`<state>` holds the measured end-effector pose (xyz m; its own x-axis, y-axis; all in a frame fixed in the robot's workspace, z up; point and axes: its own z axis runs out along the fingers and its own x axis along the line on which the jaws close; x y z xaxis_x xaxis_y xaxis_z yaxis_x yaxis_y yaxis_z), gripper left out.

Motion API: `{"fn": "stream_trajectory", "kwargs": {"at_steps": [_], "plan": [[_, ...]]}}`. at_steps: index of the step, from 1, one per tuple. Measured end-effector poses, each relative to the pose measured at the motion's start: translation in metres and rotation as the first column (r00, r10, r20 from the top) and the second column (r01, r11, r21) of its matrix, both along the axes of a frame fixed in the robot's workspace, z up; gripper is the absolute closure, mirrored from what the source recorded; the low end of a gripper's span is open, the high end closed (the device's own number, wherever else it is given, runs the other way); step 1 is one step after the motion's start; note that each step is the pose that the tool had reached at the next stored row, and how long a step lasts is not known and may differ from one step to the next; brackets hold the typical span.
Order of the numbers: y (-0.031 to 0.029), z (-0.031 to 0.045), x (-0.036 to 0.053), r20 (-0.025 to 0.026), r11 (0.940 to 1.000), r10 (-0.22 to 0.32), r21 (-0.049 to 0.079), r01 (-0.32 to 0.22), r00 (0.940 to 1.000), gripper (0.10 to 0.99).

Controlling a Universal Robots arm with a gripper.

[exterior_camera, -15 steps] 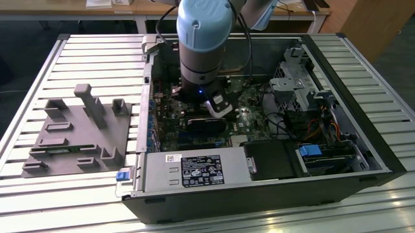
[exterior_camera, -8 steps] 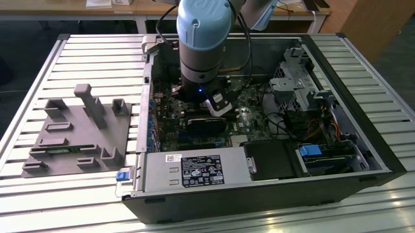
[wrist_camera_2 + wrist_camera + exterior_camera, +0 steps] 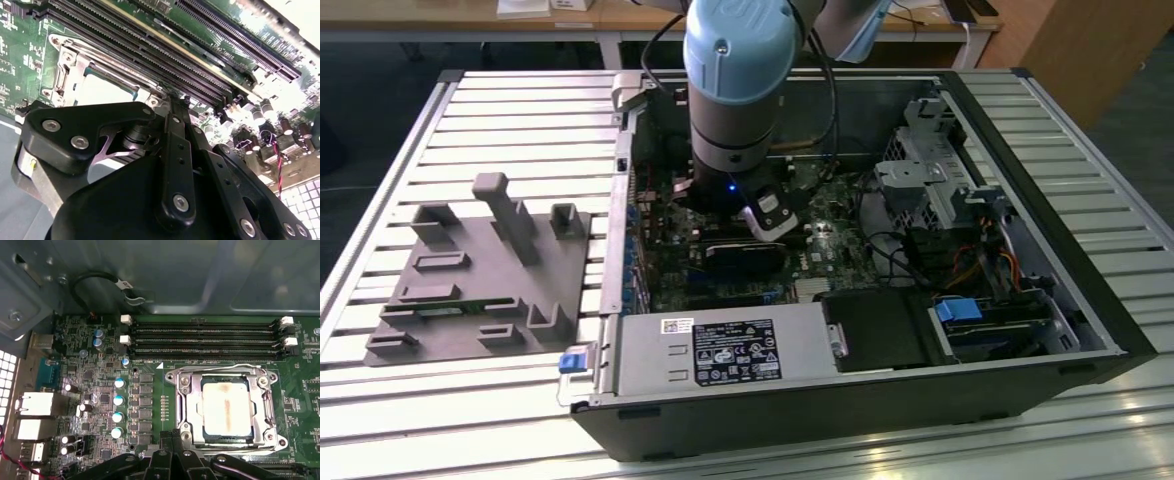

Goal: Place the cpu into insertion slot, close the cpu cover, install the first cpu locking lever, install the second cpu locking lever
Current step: 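Install the second cpu locking lever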

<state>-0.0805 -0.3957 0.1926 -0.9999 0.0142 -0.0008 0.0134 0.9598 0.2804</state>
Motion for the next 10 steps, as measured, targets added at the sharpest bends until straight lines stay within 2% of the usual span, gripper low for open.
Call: {"fn": "stream_trajectory", "kwargs": {"at_steps": [3, 10], "plan": [[-0.0005, -0.0004, 0.0000, 0.0000, 1.0000, 0.000, -0.007, 0.000, 1.0000, 0.980], [-0.0006, -0.0021, 0.0000, -0.0002, 1.0000, 0.000, -0.010, 0.000, 1.0000, 0.980]]}}
